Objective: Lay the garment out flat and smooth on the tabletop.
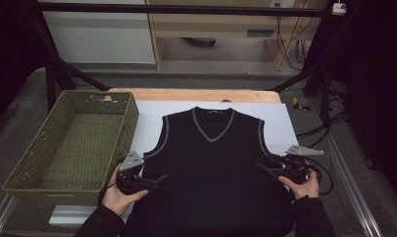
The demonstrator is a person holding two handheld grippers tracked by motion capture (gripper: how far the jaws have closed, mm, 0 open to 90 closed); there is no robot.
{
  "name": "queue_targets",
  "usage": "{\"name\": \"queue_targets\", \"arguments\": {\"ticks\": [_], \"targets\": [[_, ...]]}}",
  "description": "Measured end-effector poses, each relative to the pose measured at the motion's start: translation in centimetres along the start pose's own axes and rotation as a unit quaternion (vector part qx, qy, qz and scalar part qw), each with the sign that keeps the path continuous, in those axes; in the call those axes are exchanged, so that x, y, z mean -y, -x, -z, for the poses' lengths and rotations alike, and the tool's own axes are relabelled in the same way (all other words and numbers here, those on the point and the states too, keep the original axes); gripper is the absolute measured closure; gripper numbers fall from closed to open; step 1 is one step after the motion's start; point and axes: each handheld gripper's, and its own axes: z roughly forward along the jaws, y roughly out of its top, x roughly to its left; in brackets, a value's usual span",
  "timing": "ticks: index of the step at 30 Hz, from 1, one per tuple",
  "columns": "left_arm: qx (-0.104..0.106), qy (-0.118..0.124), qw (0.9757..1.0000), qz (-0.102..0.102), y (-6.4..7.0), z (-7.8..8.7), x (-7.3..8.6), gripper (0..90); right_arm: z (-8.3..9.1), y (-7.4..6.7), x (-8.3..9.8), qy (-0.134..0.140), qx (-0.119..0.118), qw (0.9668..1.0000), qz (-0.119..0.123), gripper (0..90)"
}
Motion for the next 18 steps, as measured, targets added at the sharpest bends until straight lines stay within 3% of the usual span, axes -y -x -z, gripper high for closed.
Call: {"name": "queue_targets", "arguments": {"ticks": [6,11,13,18], "targets": [[0.002,0.012,0.9999,0.006,-1.0,-0.5,-1.4,0.0,-0.6,0.3,-0.9,0.000,-0.005,1.0000,0.005,12.2],[-0.019,0.018,0.9996,0.007,-1.3,-1.3,-2.5,0.0,-0.8,0.7,-1.5,0.006,-0.002,1.0000,0.002,11.0],[-0.011,0.018,0.9997,0.008,-1.3,-1.7,-2.8,0.0,-1.0,0.9,-1.7,0.005,-0.001,1.0000,0.001,10.6],[-0.018,0.018,0.9996,0.009,-1.7,-2.8,-3.6,0.0,-1.0,1.2,-2.3,0.009,0.004,1.0000,0.000,10.2]]}}
